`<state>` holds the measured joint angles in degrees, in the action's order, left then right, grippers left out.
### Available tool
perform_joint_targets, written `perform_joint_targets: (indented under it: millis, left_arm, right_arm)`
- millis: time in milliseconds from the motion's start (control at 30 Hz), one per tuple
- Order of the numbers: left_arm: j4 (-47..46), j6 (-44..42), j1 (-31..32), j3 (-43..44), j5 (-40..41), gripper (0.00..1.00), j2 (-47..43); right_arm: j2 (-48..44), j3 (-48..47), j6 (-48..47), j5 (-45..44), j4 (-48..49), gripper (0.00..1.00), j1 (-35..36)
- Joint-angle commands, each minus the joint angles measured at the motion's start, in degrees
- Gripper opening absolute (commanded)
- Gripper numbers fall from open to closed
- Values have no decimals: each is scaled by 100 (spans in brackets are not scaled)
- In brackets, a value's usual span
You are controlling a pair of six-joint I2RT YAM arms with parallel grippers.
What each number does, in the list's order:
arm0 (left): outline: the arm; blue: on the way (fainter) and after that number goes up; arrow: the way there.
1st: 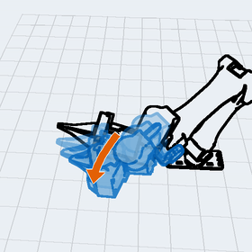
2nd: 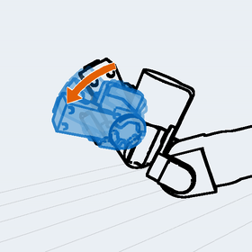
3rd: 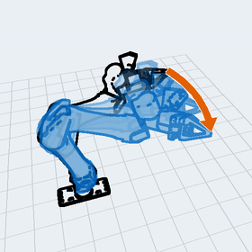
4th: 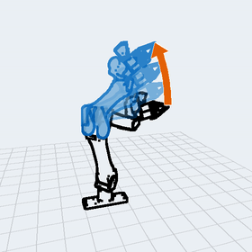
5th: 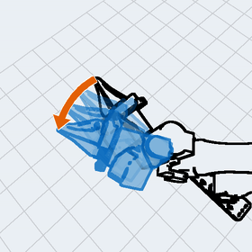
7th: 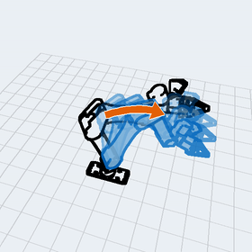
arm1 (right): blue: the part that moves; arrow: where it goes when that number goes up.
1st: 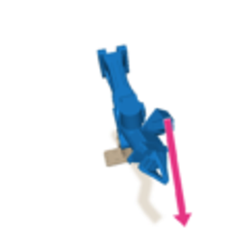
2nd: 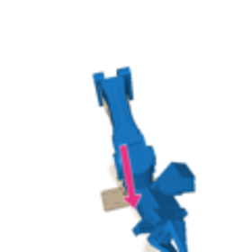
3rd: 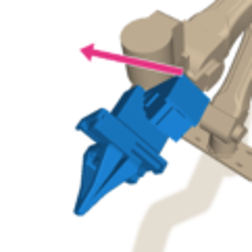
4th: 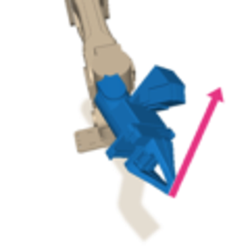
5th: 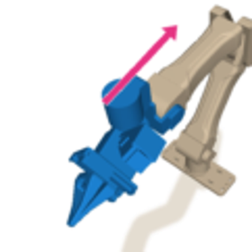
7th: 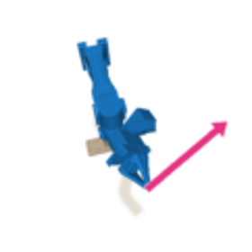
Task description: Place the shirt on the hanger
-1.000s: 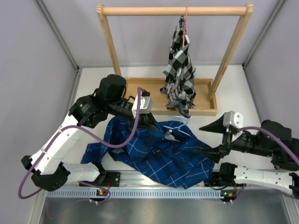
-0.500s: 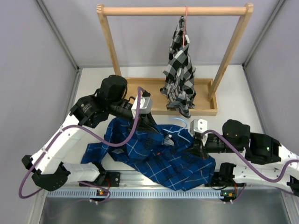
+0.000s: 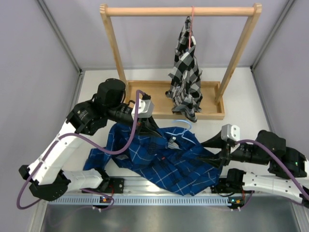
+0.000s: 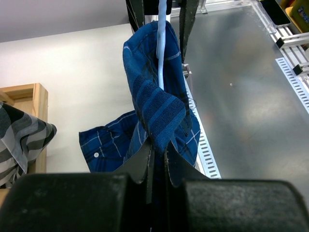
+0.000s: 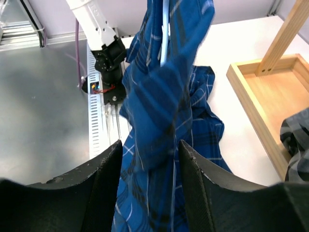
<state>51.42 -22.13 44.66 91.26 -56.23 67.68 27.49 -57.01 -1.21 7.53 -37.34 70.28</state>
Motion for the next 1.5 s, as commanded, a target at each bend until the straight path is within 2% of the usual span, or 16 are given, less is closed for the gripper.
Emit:
perform_joint_targets:
  millis: [0,133,267,333,400,500,533,633,767,800,900,933,1033,1233,1400,1467]
  left_arm:
    - [-440,139,-28,76,-274,0,-132]
    - [-440,183,-28,321,-687,0,-36]
    - [-448,130,-28,384,-583,0,-62]
    - [-527,156,-28,322,-512,0,-97]
    - [-685,323,-28,147,-494,0,-176]
    - [-1002,508,-28,-90,-407,0,-273]
    - [-1011,534,-28,-135,-320,0,-282]
    - [-1090,622,-28,-293,23,1,-352]
    - [-1292,648,-28,-530,436,23,-606]
    - [-1431,683,-28,-574,611,38,-650]
    - [-1844,973,-28,-750,1051,74,-879]
    - [-1916,1061,-28,-785,1313,98,-966]
    - [-1943,1114,-28,-751,1579,98,-1055]
    - [-1978,1703,-28,-593,3755,98,-1687]
    - [-2224,2343,-28,-759,7064,98,-2618]
    - [-2102,2590,-28,-1013,7615,98,-2856]
  right_arm:
    - [-269,146,60,-120,87,48,56]
    - [-393,164,42,-199,69,48,47]
    - [-227,322,25,-34,350,46,47]
    - [-33,454,60,151,525,35,47]
    - [81,603,77,406,701,31,47]
    - [143,630,77,662,957,5,47]
    - [126,604,77,671,992,0,47]
    - [-50,551,77,592,1062,0,47]
    - [-436,647,349,399,1299,0,56]
    - [-541,648,367,337,1300,0,47]
    - [-683,621,438,232,1291,0,47]
    - [-692,613,455,205,1282,0,56]
    - [-701,569,464,22,1177,0,56]
    - [-227,7,455,-734,1028,0,47]
    - [676,-968,710,-955,1018,0,47]
    - [994,-1493,780,-999,1018,0,47]
